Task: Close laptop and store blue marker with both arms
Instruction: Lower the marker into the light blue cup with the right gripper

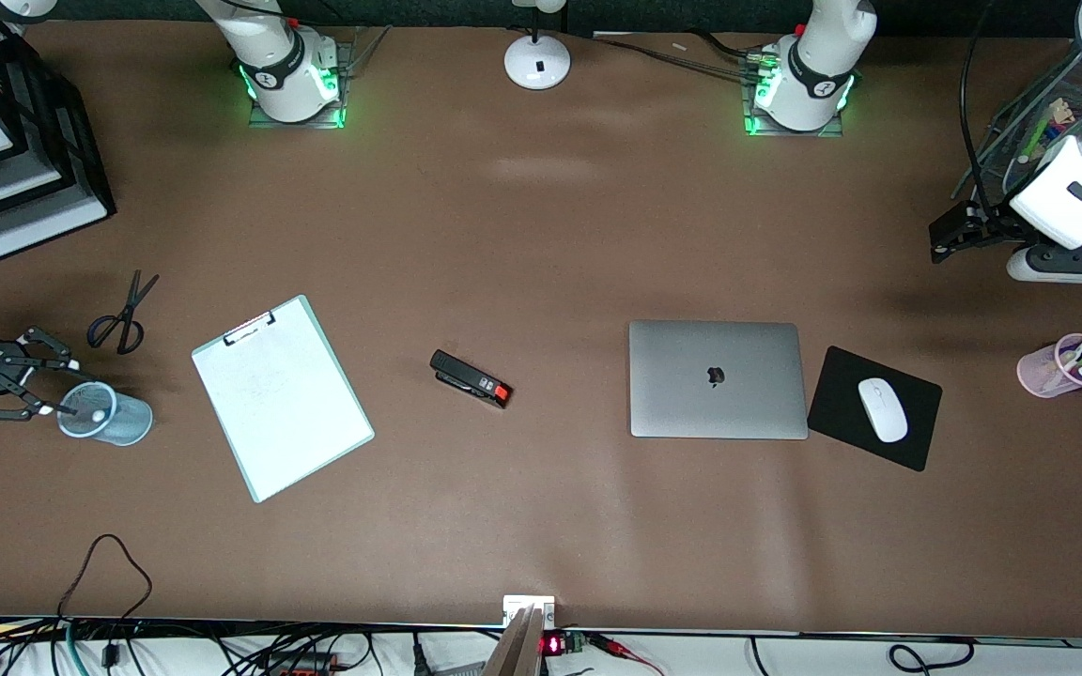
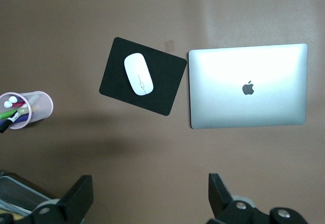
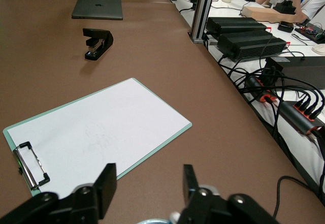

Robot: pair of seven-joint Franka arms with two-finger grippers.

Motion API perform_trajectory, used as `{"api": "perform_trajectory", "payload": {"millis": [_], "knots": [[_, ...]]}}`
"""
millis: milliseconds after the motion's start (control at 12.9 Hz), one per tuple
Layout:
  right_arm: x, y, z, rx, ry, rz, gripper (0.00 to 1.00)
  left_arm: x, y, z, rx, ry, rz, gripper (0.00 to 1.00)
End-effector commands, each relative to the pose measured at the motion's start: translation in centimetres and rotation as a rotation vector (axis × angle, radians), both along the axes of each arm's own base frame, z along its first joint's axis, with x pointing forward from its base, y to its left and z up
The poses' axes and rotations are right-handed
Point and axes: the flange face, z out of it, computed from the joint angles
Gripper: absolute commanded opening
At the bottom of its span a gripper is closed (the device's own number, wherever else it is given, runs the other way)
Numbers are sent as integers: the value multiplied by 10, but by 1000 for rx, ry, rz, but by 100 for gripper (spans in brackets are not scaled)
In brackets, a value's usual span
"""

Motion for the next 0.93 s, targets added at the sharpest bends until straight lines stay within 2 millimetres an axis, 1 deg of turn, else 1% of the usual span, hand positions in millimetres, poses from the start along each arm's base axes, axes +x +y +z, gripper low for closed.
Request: {"api": "perform_trajectory", "payload": {"millis": [0,78,156,233,389,544,622,700,778,856], "knots": [[4,-1,10,-17,59,-14,100,4,-7,7,-9,5,-30,100],[5,0,14,-35,112,-28,100,4,-7,7,-8,4,-30,100],[14,8,31,-81,163,-35,100,4,-6,7,-8,3,-29,100],[21,14,43,-127,213,-50,100,4,-6,7,-8,3,-29,100],[35,33,64,-187,303,-86,100,4,-6,7,-8,4,-29,100],[40,64,108,-272,444,-200,100,4,-6,7,-8,4,-29,100],[42,80,128,-317,500,-256,100,4,-6,7,-6,3,-29,100],[42,96,143,-346,541,-286,100,4,-6,7,-5,3,-31,100],[43,116,152,-370,586,-309,100,4,-8,7,-5,3,-34,100],[42,129,162,-400,617,-335,100,5,-8,11,-5,-4,-34,100]]}}
